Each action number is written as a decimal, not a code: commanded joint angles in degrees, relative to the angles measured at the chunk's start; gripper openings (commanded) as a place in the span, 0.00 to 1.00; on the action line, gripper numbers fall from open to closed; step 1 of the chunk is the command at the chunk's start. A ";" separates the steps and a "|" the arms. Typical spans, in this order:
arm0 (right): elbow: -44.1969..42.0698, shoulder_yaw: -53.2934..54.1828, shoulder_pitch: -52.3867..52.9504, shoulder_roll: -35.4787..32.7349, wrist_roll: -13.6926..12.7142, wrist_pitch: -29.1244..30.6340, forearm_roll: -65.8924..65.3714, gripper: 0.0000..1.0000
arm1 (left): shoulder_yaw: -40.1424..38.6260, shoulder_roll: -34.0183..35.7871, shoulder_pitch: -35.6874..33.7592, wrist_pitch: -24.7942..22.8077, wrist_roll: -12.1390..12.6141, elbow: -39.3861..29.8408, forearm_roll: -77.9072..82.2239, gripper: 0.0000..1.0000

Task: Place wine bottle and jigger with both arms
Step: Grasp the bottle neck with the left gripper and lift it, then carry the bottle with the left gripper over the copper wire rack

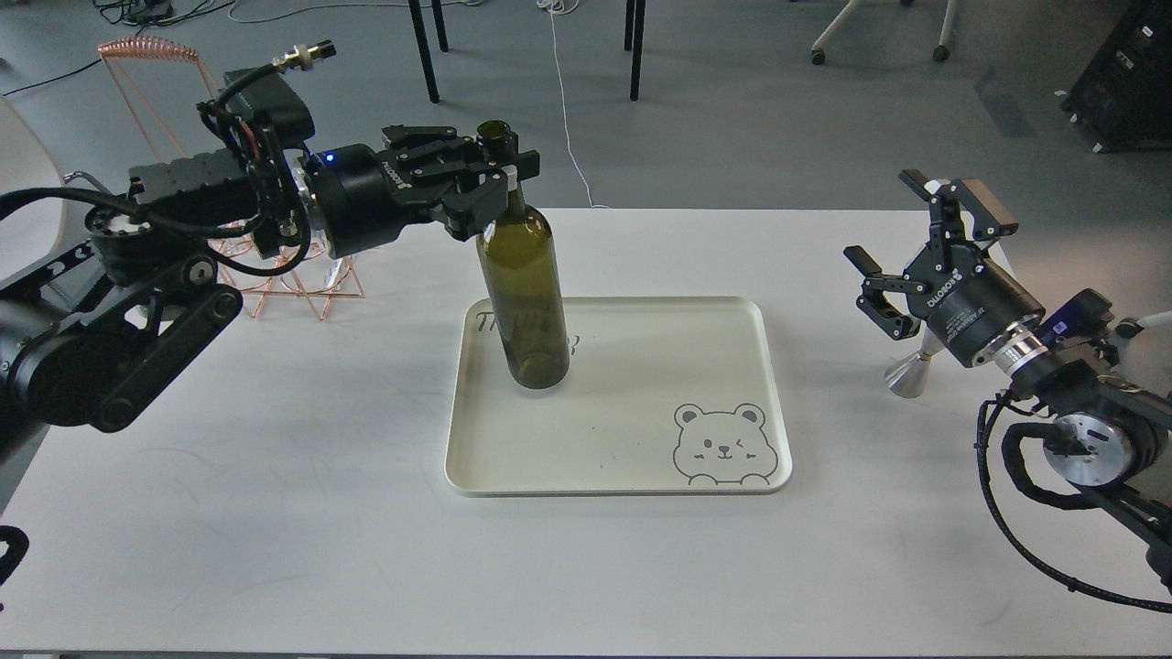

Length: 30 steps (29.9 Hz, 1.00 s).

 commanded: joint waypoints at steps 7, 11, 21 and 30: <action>-0.08 0.01 0.00 0.03 0.00 -0.10 -0.08 0.99 | 0.10 10.10 -11.23 -0.49 -0.01 3.09 -3.06 0.08; -0.16 -0.08 0.00 0.03 0.00 -0.10 -0.08 0.99 | 0.10 14.32 -12.73 -0.93 -0.01 6.78 -3.14 0.08; -0.34 -0.17 -0.01 0.11 0.00 -0.10 -1.75 0.99 | 0.19 18.73 -13.09 -1.02 -0.01 11.62 -3.32 0.09; -0.25 -0.17 -0.09 0.11 0.00 -0.10 -1.75 0.99 | 4.76 18.64 -13.88 -0.67 -0.01 14.79 -3.41 0.09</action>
